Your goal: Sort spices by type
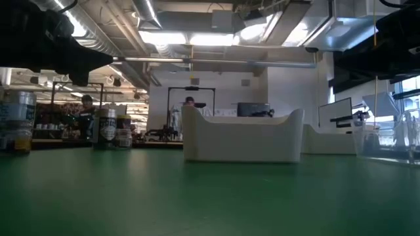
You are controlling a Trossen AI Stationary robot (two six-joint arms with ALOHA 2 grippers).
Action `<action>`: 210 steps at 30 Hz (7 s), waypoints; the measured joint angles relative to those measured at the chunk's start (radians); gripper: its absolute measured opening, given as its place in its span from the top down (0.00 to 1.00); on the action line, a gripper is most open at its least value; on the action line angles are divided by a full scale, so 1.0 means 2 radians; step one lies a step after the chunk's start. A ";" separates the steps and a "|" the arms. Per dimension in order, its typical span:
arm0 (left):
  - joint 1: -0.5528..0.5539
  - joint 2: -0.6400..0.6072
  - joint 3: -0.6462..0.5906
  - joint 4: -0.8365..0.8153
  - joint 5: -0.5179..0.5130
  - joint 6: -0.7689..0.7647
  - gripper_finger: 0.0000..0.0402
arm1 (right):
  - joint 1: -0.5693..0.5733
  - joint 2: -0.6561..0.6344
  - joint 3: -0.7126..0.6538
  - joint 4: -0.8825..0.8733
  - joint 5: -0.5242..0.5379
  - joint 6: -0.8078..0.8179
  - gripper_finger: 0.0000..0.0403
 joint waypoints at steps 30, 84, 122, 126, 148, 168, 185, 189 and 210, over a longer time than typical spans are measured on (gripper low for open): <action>0.000 0.000 0.000 0.000 0.000 0.000 1.00 | 0.000 0.000 0.000 0.004 0.001 -0.025 0.90; 0.000 0.120 0.000 0.386 -0.004 0.128 1.00 | 0.139 0.471 0.502 -0.270 0.014 0.380 0.90; 0.000 0.119 0.000 0.401 0.000 0.109 1.00 | 0.459 0.690 0.624 -0.614 -0.041 1.026 0.88; 0.000 0.119 0.000 0.402 0.000 0.114 1.00 | 0.474 0.689 0.620 -0.608 -0.040 1.058 0.78; 0.000 0.119 0.000 0.402 0.000 0.108 1.00 | 0.518 0.689 0.533 -0.509 -0.058 1.116 0.25; 0.000 0.119 0.000 0.402 0.000 0.109 1.00 | 0.517 0.757 0.532 -0.512 -0.089 1.097 0.25; 0.000 0.119 0.000 0.402 0.000 0.116 1.00 | 0.513 0.782 0.532 -0.510 -0.093 1.017 0.42; 0.000 0.119 0.000 0.407 0.000 0.118 1.00 | 0.506 0.775 0.540 -0.524 -0.088 1.006 0.42; 0.000 0.119 0.000 0.410 0.000 0.118 1.00 | 0.353 0.683 0.693 -0.749 0.134 0.887 0.42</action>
